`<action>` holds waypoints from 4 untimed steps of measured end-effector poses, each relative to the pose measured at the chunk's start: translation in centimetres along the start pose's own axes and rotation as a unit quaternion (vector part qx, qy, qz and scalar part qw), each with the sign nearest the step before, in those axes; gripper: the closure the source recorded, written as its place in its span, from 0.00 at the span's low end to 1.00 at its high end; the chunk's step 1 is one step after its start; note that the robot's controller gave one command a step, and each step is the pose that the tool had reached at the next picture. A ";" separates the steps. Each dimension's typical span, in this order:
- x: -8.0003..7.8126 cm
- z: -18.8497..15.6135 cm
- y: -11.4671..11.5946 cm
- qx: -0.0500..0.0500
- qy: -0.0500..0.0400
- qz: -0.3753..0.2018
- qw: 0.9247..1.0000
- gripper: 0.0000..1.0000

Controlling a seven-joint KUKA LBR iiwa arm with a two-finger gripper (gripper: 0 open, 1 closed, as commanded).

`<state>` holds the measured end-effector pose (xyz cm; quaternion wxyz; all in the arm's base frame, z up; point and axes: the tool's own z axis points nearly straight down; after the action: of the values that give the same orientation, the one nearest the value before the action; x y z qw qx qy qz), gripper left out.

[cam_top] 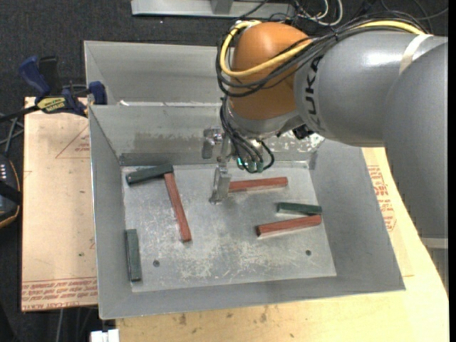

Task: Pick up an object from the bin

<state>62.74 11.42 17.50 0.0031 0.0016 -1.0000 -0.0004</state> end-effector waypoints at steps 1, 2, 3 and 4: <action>-0.2 -0.4 0.0 0.000 -0.004 0.001 1.000 0.00; -0.4 4.9 -3.7 -0.001 -0.007 0.005 1.000 0.00; 1.3 8.4 -4.4 0.002 -0.002 0.056 0.998 0.00; -0.8 8.4 -5.6 -0.002 -0.004 0.021 1.000 0.00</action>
Offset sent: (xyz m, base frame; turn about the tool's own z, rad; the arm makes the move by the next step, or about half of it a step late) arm 0.0018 -0.0636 -0.0879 0.0180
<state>63.48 5.87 9.05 -0.0011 -0.0199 -0.9998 -0.0019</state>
